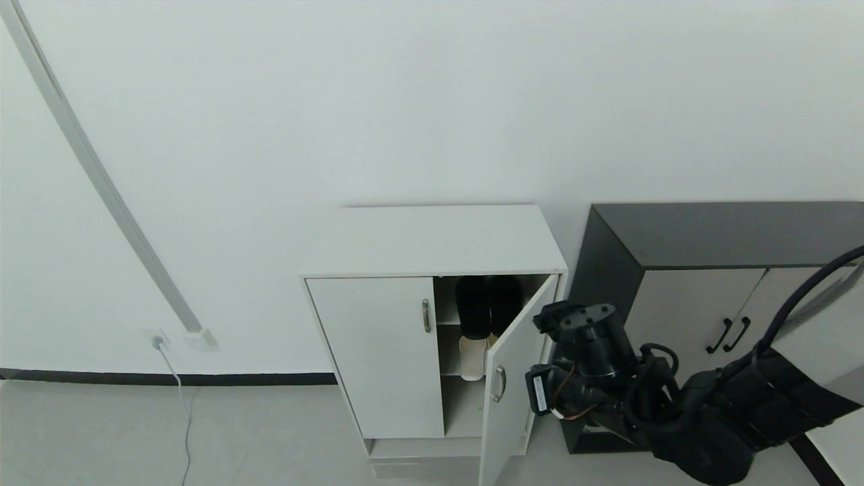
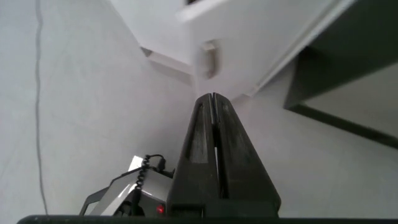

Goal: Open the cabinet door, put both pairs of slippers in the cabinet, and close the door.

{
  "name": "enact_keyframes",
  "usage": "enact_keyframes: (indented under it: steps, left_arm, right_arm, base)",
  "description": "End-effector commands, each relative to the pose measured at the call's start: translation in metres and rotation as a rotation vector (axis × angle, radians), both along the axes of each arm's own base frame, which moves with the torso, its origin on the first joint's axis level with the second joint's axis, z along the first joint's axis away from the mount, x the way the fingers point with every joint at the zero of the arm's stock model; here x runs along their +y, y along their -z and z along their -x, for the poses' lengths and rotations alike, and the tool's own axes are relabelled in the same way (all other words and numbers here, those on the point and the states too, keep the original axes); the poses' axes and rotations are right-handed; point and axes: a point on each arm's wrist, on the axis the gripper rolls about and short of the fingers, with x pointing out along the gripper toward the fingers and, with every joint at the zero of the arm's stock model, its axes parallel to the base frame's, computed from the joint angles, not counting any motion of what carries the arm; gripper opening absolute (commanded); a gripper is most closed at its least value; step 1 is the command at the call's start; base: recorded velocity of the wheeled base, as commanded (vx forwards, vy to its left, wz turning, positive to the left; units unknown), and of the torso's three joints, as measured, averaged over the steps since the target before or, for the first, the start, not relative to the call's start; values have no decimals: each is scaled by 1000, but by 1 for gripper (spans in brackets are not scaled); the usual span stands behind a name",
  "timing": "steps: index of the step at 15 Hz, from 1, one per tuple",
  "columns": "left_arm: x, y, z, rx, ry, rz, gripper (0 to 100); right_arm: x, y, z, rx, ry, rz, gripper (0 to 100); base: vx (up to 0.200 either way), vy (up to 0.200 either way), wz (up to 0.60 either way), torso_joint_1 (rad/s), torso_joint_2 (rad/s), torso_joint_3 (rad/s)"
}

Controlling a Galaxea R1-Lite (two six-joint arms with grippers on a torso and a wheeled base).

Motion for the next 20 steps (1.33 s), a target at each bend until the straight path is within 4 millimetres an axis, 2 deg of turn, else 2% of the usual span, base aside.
enact_keyframes:
  steps: [1, 3, 7, 11, 20]
  left_arm:
    - [0, 0, 0, 2, 0, 0, 0]
    - [0, 0, 0, 1, 0, 0, 0]
    - [0, 0, 0, 1, 0, 2, 0]
    - [0, 0, 0, 1, 0, 2, 0]
    - [0, 0, 0, 1, 0, 2, 0]
  right_arm:
    - [-17, 2, 12, -4, 13, -1, 0]
    - [-20, 9, 15, 15, 14, 13, 0]
    - [-14, 27, 8, 42, 14, 29, 0]
    - [2, 42, -9, 46, 10, 35, 0]
    - [31, 62, -44, 17, 9, 11, 0]
  base:
    - [200, 0, 0, 12, 7, 2]
    - [100, 0, 0, 6, 1, -1]
    - [0, 0, 0, 0, 0, 0]
    - [0, 0, 0, 0, 0, 0]
    - [0, 0, 0, 0, 0, 0]
